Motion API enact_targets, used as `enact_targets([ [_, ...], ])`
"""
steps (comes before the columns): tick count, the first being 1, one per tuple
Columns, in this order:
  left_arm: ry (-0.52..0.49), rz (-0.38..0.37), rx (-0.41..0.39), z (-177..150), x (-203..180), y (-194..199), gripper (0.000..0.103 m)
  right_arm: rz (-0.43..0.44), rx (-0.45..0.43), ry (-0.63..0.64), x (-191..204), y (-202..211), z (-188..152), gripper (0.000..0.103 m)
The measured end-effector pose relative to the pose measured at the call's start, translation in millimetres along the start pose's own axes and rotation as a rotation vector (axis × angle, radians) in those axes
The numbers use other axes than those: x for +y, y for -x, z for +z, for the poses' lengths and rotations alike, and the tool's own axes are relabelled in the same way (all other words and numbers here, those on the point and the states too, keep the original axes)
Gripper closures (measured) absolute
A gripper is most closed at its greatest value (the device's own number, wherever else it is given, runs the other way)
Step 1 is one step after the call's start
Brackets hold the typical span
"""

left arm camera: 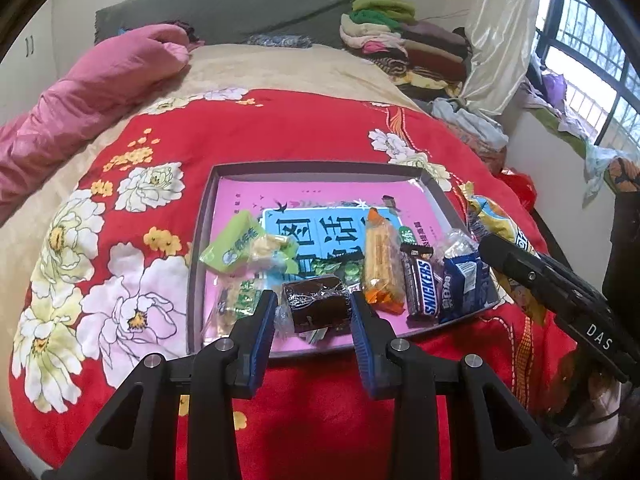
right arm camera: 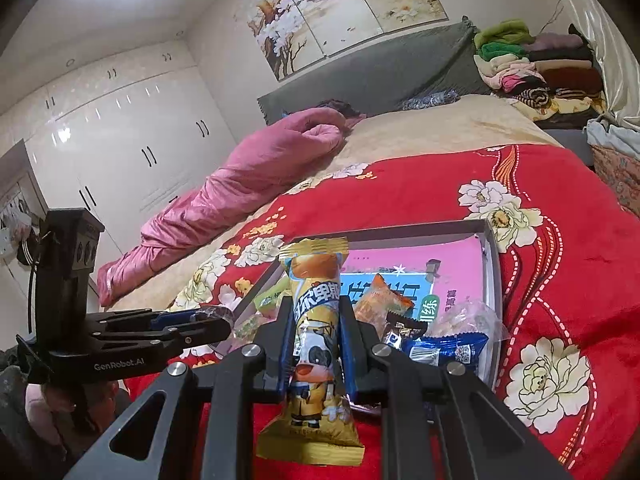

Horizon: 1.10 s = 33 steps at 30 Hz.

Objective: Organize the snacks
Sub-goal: 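Carry the chocolate into the tray with the left tool while the right tool carries the yellow bar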

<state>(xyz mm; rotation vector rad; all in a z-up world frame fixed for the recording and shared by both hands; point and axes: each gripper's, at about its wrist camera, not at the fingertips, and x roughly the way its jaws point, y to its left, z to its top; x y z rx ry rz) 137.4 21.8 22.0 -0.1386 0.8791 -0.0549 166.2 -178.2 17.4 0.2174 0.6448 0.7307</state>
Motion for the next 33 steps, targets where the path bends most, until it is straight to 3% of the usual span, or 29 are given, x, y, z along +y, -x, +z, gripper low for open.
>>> enact_targets([
  [22, 0.018, 0.003, 0.009, 10.1, 4.7, -18.7, 0.065, -0.044, -0.056, -0.061, -17.8, 9.1, 7.8, 0.082],
  [33, 0.038, 0.016, 0.022, 17.4, 14.8, -31.3, 0.065, -0.064, -0.022, -0.083, -27.1, -10.7, 7.8, 0.082],
])
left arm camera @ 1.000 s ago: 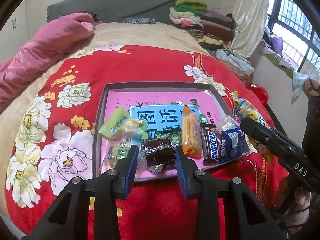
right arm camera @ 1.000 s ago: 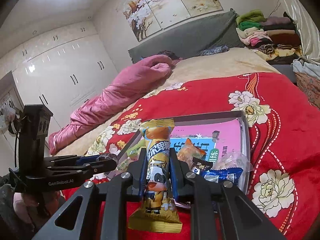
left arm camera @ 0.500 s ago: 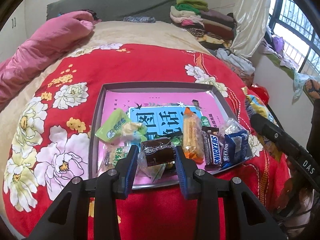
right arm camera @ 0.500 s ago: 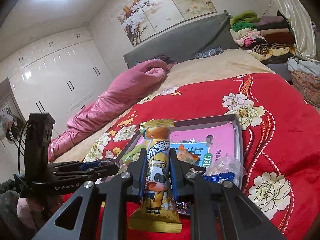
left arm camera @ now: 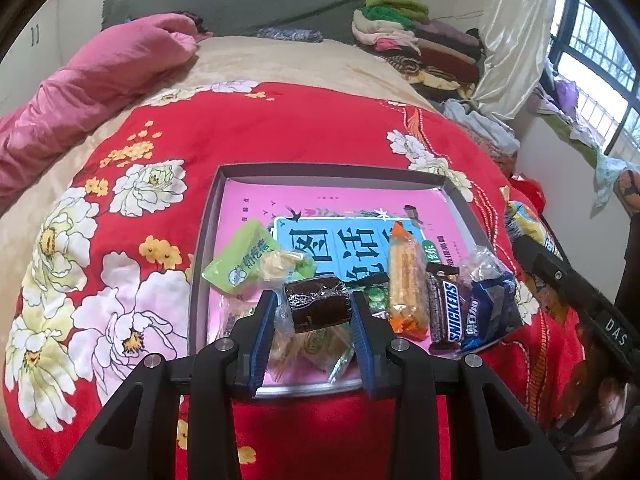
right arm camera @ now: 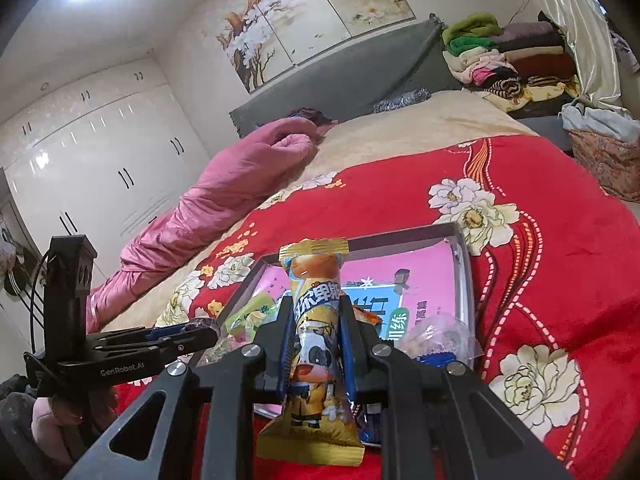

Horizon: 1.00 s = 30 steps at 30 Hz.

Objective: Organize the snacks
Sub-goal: 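Carry the chocolate into the tray with the left tool while the right tool carries the yellow bar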

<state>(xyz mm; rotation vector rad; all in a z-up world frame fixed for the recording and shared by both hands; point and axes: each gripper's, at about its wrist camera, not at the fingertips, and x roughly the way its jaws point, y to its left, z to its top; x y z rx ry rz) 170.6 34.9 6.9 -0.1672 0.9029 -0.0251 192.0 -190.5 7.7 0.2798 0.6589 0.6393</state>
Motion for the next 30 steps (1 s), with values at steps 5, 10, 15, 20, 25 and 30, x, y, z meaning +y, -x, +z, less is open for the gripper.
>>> enact_targets([
  [5, -0.003, 0.012, 0.011, 4.4, 1.5, -7.6, 0.065, 0.001, 0.037, 0.013, 3.3, -13.8, -4.5, 0.082],
  [10, -0.003, 0.030, 0.026, 8.4, 3.5, -17.6, 0.065, -0.012, 0.053, 0.051, 8.3, -25.9, -7.2, 0.082],
  [15, -0.009, 0.030, 0.047, 6.9, 3.3, -26.2, 0.065, -0.012, 0.078, 0.071, 12.9, -36.9, -11.9, 0.082],
  [20, -0.016, 0.033, 0.064, 3.4, 3.0, -32.3, 0.065, -0.006, 0.087, 0.109, 19.1, -43.3, -12.3, 0.082],
  [25, -0.028, 0.033, 0.073, 0.8, 0.2, -34.6, 0.065, -0.013, 0.109, 0.132, 21.9, -51.5, -14.6, 0.082],
  [30, -0.035, 0.033, 0.081, -0.9, -2.1, -36.5, 0.065, -0.015, 0.107, 0.133, 21.5, -53.2, -13.0, 0.082],
])
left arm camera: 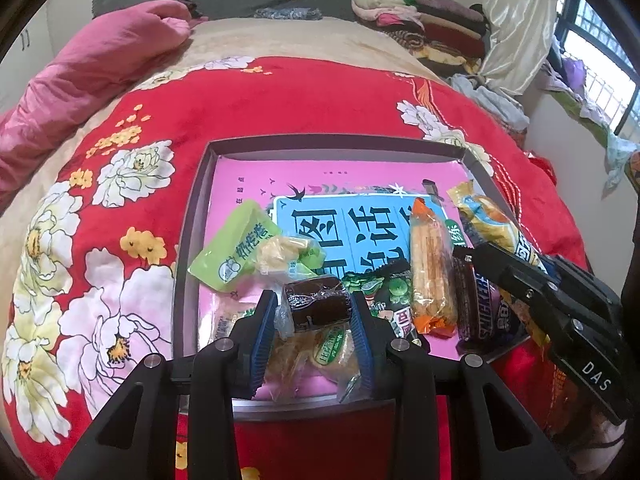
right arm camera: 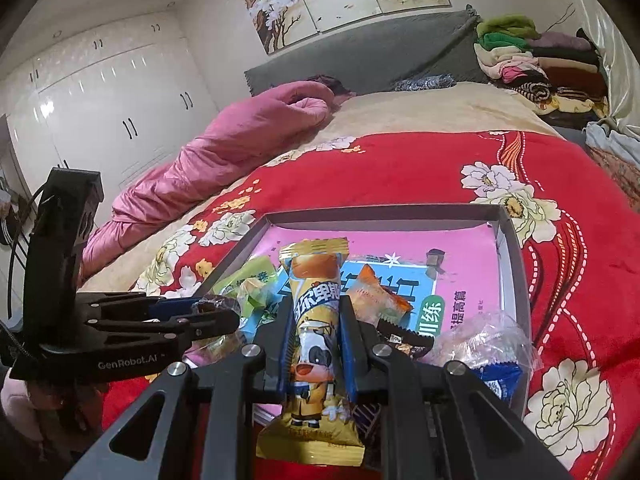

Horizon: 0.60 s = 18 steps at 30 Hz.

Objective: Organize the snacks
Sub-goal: 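Carry the chocolate into the tray with the left tool while the right tool carries the yellow bar, then open both tools to release the chocolate and yellow bar into the tray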

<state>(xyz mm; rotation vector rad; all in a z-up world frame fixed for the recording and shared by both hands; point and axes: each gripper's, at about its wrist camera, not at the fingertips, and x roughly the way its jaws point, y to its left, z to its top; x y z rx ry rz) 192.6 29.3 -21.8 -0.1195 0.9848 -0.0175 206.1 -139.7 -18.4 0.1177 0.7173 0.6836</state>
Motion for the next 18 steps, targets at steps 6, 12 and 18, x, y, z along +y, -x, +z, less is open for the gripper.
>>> enact_targets([
  [6, -0.007, 0.003, 0.004, -0.8, -1.7, -0.6, 0.065, 0.007, 0.017, 0.022, 2.3, -6.5, -0.6, 0.082],
  [12, -0.008, 0.006, 0.006, -1.2, -2.3, -0.7, 0.065, 0.037, 0.040, 0.061, 10.3, -14.7, -2.9, 0.082],
  [18, -0.008, 0.006, 0.006, -2.4, -2.7, -1.8, 0.065, 0.045, 0.066, 0.087, 15.7, -21.5, -7.1, 0.082],
])
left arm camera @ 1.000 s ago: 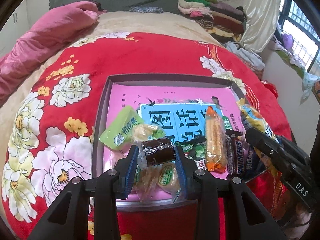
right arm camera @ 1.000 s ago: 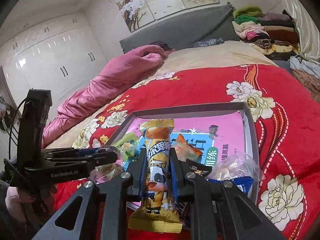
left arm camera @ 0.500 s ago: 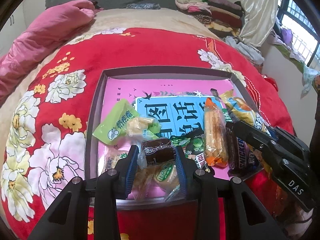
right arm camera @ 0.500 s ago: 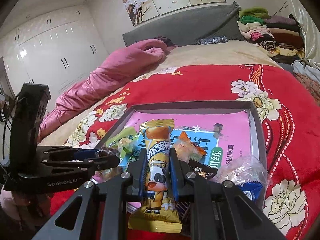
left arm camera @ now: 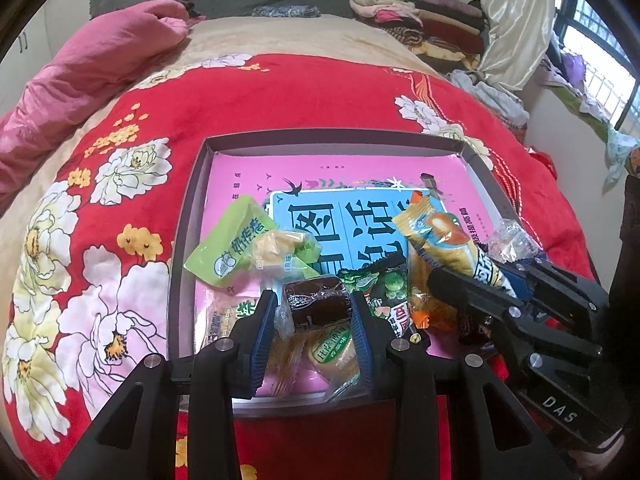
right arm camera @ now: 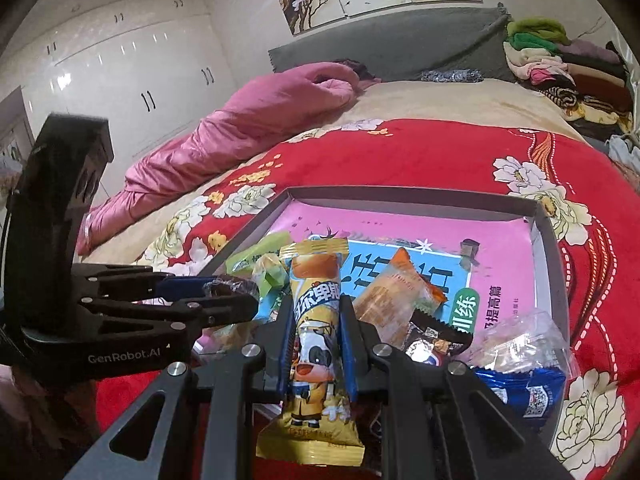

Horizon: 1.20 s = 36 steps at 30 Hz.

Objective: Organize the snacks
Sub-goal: 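Open both tools to release the chocolate and yellow bar into the tray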

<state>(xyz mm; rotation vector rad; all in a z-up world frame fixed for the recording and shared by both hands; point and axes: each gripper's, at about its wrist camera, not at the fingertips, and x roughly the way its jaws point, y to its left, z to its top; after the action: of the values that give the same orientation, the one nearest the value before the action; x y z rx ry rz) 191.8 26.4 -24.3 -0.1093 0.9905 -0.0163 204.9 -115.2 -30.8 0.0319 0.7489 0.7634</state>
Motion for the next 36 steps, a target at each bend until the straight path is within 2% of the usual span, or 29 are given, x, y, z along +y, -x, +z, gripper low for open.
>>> enact_targets([
  [7, 0.005, -0.004, -0.002, -0.4, 0.8, -0.4, 0.065, -0.005, 0.012, 0.005, 0.1, -2.2, -2.7, 0.081],
  [17, 0.011, -0.013, -0.005, -1.2, 0.7, 0.9, 0.065, -0.004, 0.013, 0.014, 1.2, 4.6, -1.3, 0.070],
  [27, 0.005, -0.018, -0.003, -1.6, -1.2, 2.8, 0.062, -0.028, -0.013, 0.010, -3.5, 19.8, 3.1, 0.068],
  [31, 0.007, -0.026, -0.008, -1.5, -0.8, 6.4, 0.052, -0.061, -0.016, 0.019, -5.7, 24.1, 3.1, 0.068],
  [36, 0.003, -0.026, -0.012, -2.4, 0.0, 12.8, 0.048, -0.091, -0.028, 0.012, -12.5, 29.2, 2.4, 0.068],
])
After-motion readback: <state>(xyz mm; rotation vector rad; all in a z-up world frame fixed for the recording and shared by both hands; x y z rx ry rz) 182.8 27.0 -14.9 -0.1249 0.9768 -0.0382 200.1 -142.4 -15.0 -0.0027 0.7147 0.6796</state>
